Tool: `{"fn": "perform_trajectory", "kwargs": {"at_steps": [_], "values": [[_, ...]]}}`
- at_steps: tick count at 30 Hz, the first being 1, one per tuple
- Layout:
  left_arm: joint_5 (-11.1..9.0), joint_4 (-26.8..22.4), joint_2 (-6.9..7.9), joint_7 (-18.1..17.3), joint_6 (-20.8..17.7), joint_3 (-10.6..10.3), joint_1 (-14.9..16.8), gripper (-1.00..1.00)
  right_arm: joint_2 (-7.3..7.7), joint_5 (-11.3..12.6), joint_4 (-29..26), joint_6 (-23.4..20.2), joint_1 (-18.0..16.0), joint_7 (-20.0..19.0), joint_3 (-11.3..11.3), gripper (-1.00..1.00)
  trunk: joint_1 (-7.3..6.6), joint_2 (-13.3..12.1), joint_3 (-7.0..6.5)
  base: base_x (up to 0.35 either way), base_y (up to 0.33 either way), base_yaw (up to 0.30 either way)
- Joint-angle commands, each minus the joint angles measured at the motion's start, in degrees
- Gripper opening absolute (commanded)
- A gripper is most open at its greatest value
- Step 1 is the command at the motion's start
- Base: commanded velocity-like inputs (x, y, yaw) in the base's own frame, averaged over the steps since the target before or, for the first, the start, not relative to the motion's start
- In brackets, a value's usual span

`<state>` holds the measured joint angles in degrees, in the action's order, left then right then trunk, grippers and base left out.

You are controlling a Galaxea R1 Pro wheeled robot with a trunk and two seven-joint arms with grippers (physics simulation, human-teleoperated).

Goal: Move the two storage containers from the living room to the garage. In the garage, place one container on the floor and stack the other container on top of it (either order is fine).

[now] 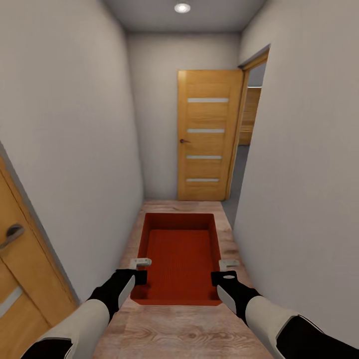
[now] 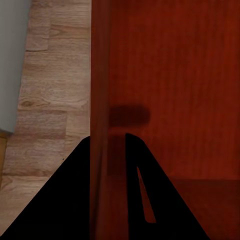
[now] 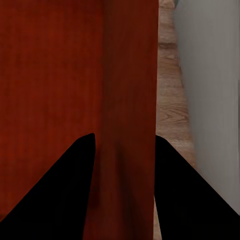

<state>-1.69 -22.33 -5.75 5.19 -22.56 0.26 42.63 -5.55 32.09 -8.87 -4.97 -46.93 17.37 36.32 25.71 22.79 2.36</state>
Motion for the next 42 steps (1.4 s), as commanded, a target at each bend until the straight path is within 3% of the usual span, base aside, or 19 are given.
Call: {"fn": "perform_trajectory", "kwargs": {"at_steps": [1, 42], "values": [[0.02, 0.00, 0.05, 0.52, -0.37, 0.18, 0.00, -1.00, 0.01, -0.54, -0.44, -0.39, -0.09, 0.13, -0.99, -1.00, 0.07, 0.13, 0.13, 0.323, 0.087, -0.057], [-0.07, 0.00, 0.06, 0.52, -0.37, 0.18, 0.00, -1.00, 0.02, -0.54, -0.44, -0.39, -0.09, 0.12, -0.91, -1.00, 0.07, 0.13, 0.13, 0.323, 0.049, -0.002]]}}
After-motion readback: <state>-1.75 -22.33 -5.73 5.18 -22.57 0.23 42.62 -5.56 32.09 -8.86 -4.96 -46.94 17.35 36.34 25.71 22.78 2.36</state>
